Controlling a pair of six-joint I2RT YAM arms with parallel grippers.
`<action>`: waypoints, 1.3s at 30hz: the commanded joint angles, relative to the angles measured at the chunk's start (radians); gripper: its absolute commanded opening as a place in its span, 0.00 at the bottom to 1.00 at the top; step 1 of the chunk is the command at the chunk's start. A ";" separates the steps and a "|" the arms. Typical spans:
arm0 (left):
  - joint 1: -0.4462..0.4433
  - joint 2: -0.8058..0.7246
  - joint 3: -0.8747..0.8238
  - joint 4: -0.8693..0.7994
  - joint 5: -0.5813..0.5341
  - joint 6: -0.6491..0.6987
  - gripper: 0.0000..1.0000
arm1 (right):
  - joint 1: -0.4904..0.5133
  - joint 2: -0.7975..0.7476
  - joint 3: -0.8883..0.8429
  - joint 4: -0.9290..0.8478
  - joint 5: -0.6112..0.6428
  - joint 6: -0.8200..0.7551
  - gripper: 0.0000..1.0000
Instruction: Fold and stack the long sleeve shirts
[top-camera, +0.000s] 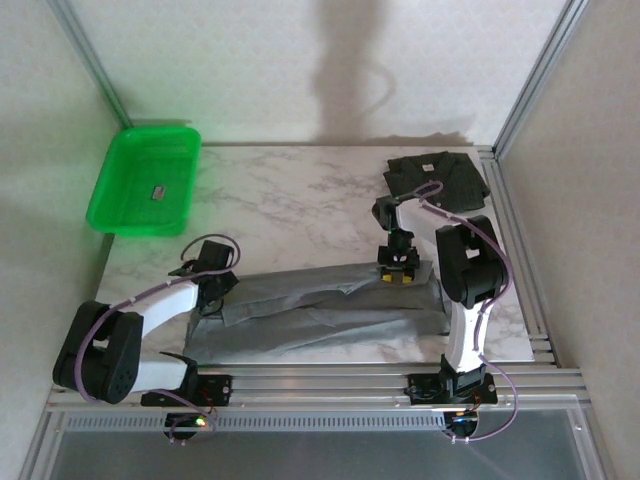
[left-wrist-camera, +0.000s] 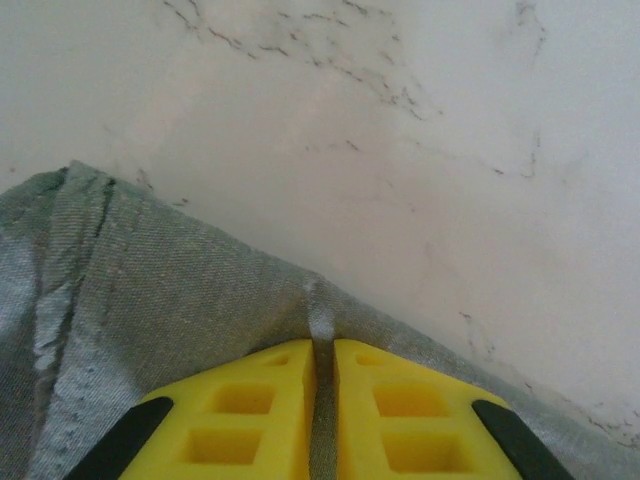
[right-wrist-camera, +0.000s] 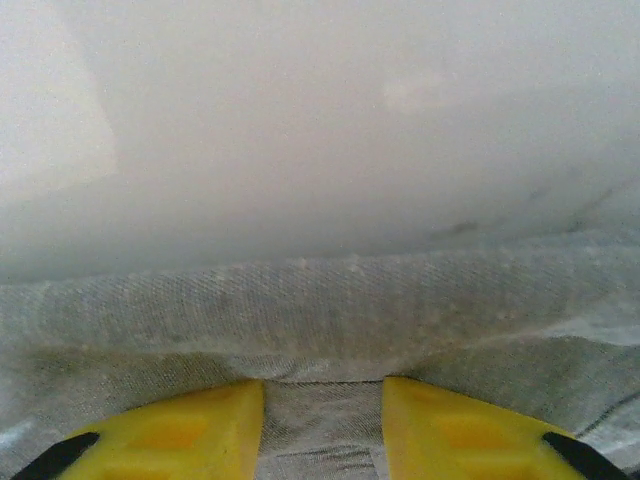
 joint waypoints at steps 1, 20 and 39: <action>0.010 -0.037 0.030 -0.088 -0.064 -0.004 0.18 | -0.012 -0.034 0.019 0.112 0.020 -0.030 0.40; -0.043 -0.093 0.141 -0.099 0.172 -0.035 0.17 | 0.174 0.075 0.148 0.060 -0.521 -0.114 0.10; 0.029 -0.175 0.089 -0.169 0.103 -0.098 0.38 | 0.132 -0.099 0.226 -0.092 -0.185 -0.034 0.42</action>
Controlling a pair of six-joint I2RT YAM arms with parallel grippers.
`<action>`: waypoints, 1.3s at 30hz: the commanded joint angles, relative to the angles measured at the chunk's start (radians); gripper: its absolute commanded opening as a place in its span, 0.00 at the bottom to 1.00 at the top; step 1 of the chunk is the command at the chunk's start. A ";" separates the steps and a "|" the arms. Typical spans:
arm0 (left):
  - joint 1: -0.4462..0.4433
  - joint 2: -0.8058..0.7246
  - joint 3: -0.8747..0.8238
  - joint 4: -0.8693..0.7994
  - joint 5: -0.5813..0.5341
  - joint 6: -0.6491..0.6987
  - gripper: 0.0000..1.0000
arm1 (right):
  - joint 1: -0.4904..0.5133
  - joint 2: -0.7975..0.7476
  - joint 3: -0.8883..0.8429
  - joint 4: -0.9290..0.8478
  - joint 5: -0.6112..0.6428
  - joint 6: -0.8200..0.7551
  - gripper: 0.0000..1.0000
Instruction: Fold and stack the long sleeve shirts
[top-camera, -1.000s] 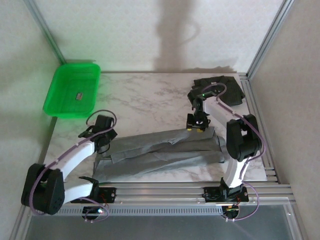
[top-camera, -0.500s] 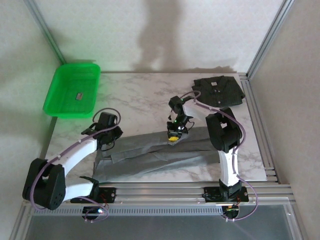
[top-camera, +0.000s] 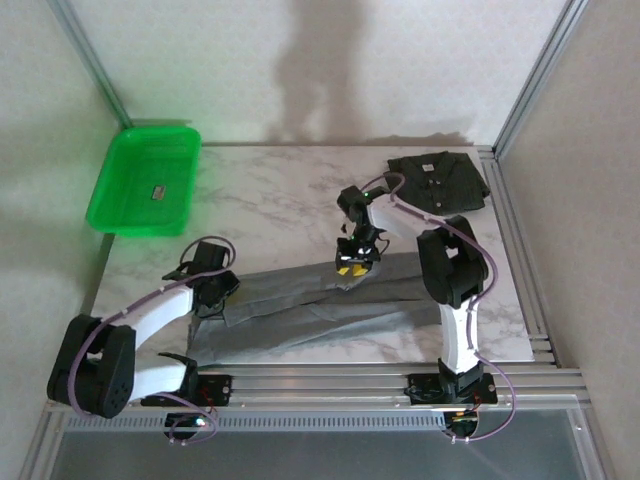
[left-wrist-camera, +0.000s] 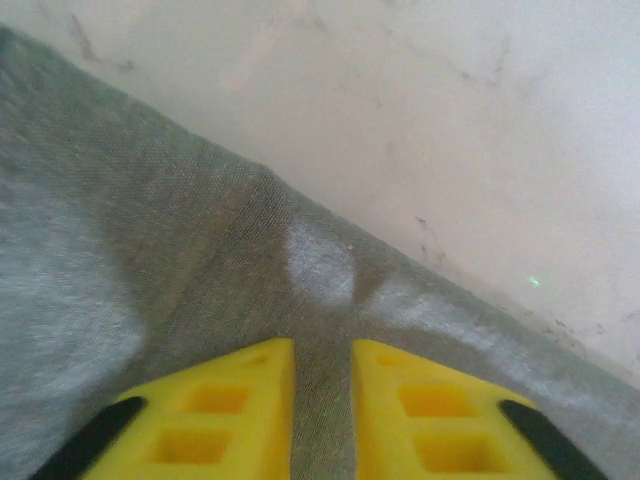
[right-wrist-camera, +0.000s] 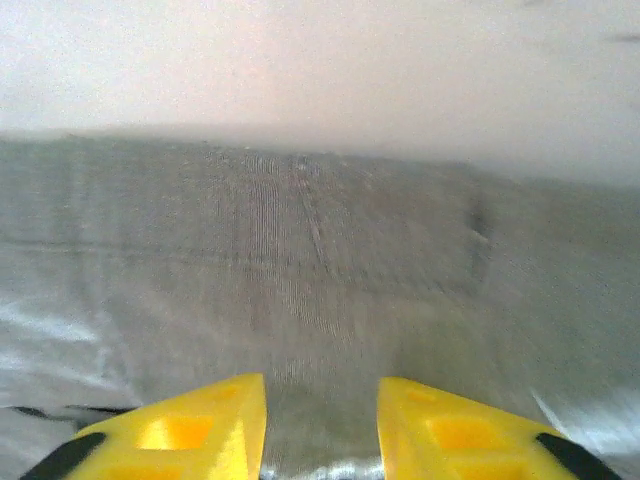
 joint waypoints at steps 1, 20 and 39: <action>0.010 -0.102 0.128 -0.123 -0.073 0.002 0.52 | -0.067 -0.156 0.014 -0.140 0.147 0.058 0.46; 0.016 0.286 0.128 -0.181 0.015 0.137 0.37 | -0.104 0.297 0.242 -0.061 0.265 0.259 0.44; -0.001 0.291 0.058 -0.165 0.355 0.099 0.57 | -0.155 0.760 1.320 0.476 -0.273 0.566 0.67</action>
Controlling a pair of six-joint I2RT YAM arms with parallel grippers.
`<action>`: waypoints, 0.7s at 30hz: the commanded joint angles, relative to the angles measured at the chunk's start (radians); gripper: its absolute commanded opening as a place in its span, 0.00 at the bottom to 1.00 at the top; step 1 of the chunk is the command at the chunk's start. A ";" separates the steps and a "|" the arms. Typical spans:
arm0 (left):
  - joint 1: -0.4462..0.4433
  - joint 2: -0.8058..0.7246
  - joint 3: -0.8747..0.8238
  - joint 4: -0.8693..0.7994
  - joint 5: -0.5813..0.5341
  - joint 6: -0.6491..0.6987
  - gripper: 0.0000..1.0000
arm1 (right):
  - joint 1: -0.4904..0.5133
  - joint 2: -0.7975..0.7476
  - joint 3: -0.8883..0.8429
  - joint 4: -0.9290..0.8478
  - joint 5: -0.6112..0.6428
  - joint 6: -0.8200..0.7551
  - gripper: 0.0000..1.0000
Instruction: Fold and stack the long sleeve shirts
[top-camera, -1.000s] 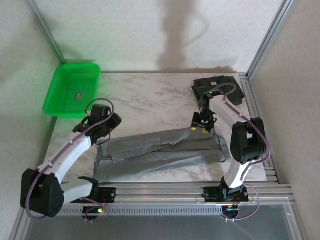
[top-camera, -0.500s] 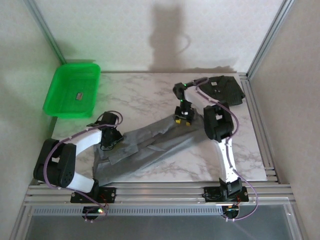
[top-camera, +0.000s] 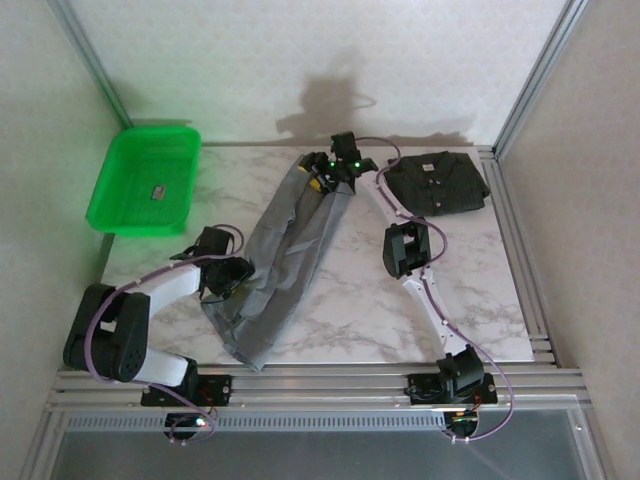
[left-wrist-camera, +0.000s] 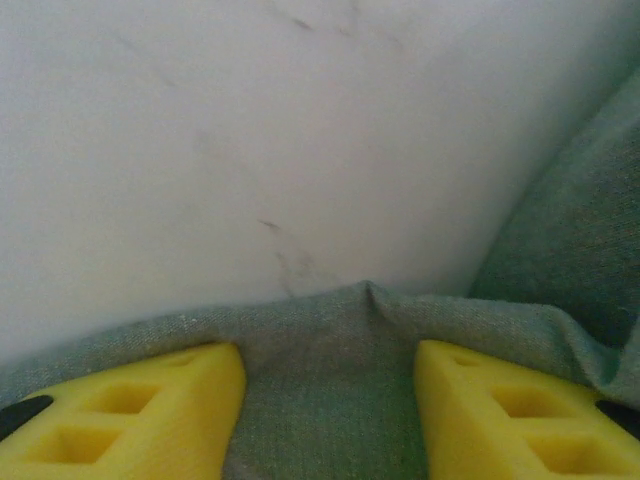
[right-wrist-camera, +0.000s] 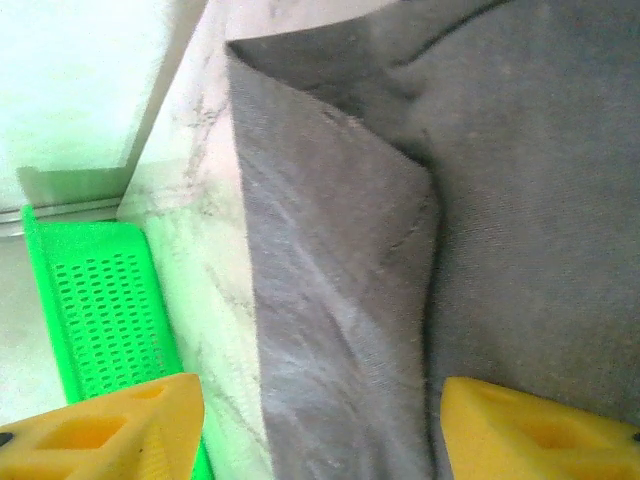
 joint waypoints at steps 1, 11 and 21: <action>-0.015 0.067 -0.029 -0.208 0.139 0.029 0.61 | -0.029 -0.236 -0.024 -0.100 -0.023 -0.155 0.69; 0.040 0.083 0.308 -0.464 0.012 0.237 0.64 | 0.076 -0.929 -1.092 -0.205 0.167 -0.211 0.67; -0.005 0.197 0.250 -0.203 0.112 0.209 0.33 | 0.217 -0.673 -1.095 -0.141 0.201 -0.145 0.29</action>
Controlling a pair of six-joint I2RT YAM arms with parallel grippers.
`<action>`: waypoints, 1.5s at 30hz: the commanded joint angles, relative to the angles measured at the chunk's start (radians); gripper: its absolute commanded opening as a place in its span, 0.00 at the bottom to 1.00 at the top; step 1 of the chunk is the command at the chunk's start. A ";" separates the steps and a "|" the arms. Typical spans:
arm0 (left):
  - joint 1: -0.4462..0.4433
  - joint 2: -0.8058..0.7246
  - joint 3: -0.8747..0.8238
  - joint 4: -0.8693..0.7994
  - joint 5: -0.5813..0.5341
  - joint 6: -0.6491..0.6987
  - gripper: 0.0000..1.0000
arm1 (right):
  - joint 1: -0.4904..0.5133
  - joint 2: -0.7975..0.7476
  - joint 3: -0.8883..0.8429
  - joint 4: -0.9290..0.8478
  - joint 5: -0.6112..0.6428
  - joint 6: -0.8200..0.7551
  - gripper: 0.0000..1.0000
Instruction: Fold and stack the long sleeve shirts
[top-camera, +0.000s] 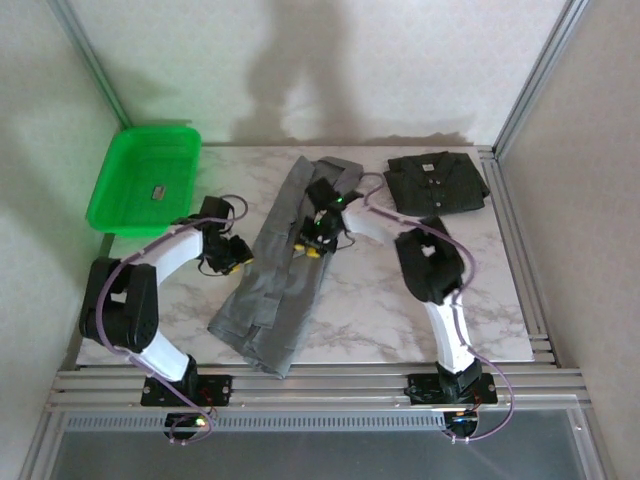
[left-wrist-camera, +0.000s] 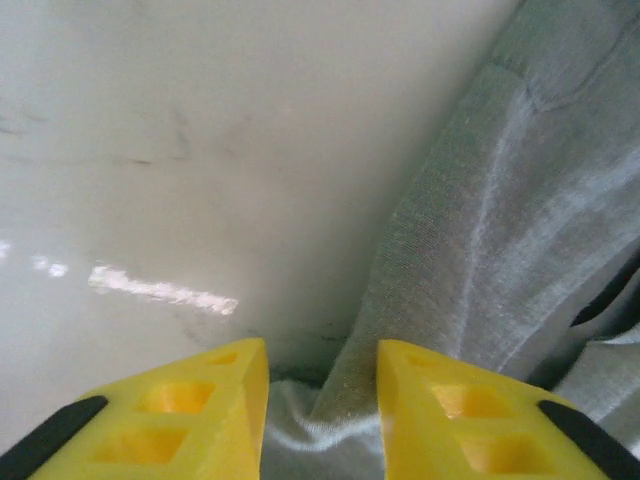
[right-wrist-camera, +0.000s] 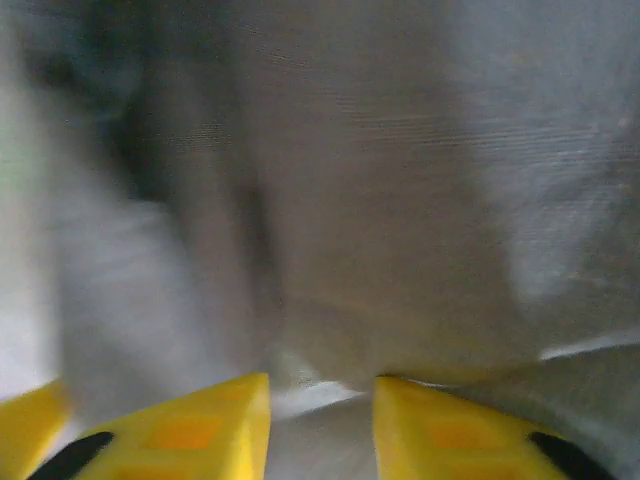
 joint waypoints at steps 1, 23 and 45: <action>-0.065 0.028 -0.091 0.077 0.067 -0.010 0.33 | -0.049 0.060 0.089 -0.100 0.092 -0.001 0.27; -0.178 -0.188 -0.151 -0.026 0.040 -0.199 0.82 | -0.188 0.121 0.382 -0.119 -0.037 -0.178 0.65; -0.486 -0.548 -0.571 0.097 0.087 -0.489 0.64 | -0.061 -0.909 -1.045 -0.127 -0.348 -0.334 0.61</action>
